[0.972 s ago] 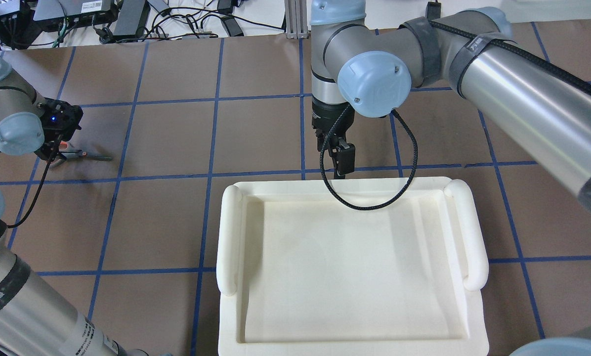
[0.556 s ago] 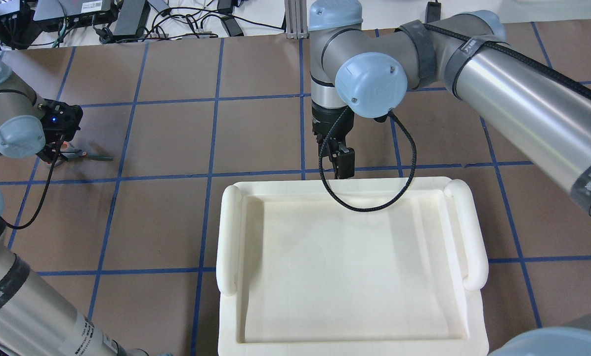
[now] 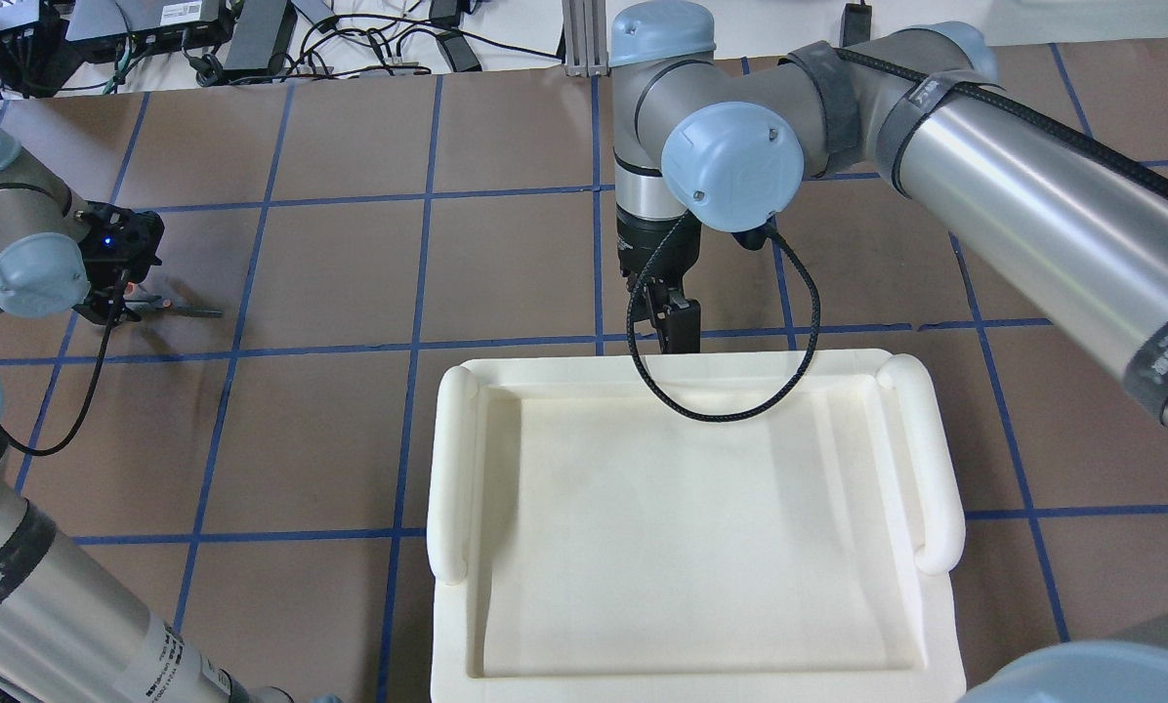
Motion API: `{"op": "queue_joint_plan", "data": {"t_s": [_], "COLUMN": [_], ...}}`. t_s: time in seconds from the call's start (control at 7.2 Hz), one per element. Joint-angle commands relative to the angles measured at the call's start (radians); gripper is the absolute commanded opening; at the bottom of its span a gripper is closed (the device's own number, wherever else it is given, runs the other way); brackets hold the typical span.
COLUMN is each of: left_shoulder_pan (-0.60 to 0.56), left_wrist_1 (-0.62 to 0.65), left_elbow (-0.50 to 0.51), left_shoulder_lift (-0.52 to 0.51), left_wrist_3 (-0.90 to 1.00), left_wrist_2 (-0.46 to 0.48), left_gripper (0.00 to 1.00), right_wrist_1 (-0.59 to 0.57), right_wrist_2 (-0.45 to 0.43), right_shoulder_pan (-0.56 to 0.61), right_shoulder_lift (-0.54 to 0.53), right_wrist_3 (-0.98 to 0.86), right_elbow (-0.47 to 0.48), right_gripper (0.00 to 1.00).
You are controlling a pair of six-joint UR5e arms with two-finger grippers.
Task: Place scissors in drawer with both arms
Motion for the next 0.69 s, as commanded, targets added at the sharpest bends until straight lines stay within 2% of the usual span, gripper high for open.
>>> {"op": "queue_joint_plan", "data": {"t_s": [0.0, 0.28, 0.56], "left_shoulder_pan": [0.007, 0.026, 0.026], "left_wrist_1": [-0.001, -0.003, -0.014], "left_elbow": [0.001, 0.001, 0.001], "left_shoulder_lift": [0.001, 0.001, -0.001], "left_wrist_3": [-0.003, -0.003, -0.003], "left_wrist_2": [-0.022, -0.019, -0.020], "left_gripper": [0.90, 0.89, 0.83], "right_wrist_1": [-0.002, 0.001, 0.002], "right_wrist_2": [0.014, 0.014, 0.023], "right_shoulder_pan": [0.000, 0.000, 0.002], "right_shoulder_lift": [0.011, 0.019, 0.019], "right_wrist_3": [0.011, 0.021, 0.032], "right_elbow": [0.000, 0.000, 0.000], "right_gripper": [1.00, 1.00, 1.00]}}
